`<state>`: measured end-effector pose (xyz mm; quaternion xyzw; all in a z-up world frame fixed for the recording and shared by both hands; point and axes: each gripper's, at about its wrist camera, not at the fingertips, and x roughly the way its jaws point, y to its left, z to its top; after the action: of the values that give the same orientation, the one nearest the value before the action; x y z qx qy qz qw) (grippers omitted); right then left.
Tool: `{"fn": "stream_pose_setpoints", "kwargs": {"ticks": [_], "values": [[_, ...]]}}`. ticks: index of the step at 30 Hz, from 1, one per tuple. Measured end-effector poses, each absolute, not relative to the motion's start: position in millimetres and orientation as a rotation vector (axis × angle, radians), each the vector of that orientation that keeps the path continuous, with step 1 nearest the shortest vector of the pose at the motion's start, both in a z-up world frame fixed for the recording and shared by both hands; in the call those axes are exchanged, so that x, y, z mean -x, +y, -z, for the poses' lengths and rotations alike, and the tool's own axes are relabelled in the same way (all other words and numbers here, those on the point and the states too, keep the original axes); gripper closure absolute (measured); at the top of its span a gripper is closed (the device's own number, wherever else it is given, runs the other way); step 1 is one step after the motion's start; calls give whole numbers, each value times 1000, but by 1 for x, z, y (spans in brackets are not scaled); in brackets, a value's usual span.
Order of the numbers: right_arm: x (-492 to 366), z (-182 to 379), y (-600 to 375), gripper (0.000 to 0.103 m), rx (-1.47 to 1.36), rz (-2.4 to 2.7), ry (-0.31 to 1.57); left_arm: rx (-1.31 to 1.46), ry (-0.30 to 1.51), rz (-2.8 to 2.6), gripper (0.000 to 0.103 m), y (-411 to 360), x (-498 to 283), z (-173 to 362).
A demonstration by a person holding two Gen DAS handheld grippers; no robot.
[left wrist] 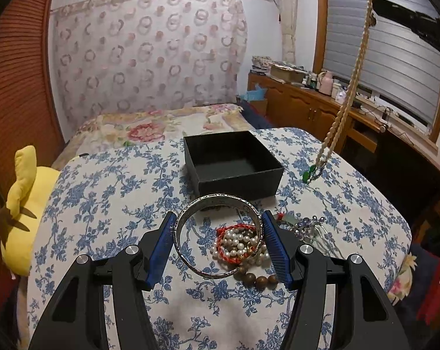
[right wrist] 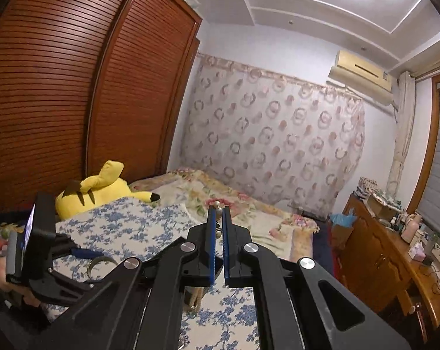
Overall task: Organize jewelry
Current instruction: 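Lift the silver bangle with the left tool while the right tool lifts the bead necklace, then carry both items over the black box and open both tools to drop them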
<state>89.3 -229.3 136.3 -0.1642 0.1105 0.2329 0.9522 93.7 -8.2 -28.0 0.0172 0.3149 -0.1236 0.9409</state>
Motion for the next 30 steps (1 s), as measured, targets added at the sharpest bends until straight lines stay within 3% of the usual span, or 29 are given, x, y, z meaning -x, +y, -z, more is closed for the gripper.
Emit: {"fn": "stream_pose_setpoints", "kwargs": {"ticks": [19,30], "values": [[-104,-147,-211,98,382,-451,247,-35,636,243,46,-7,-96,23],[-149,-138,-197,98,376,-436,286,-24,589,251,46,-12,-135,-1]]}}
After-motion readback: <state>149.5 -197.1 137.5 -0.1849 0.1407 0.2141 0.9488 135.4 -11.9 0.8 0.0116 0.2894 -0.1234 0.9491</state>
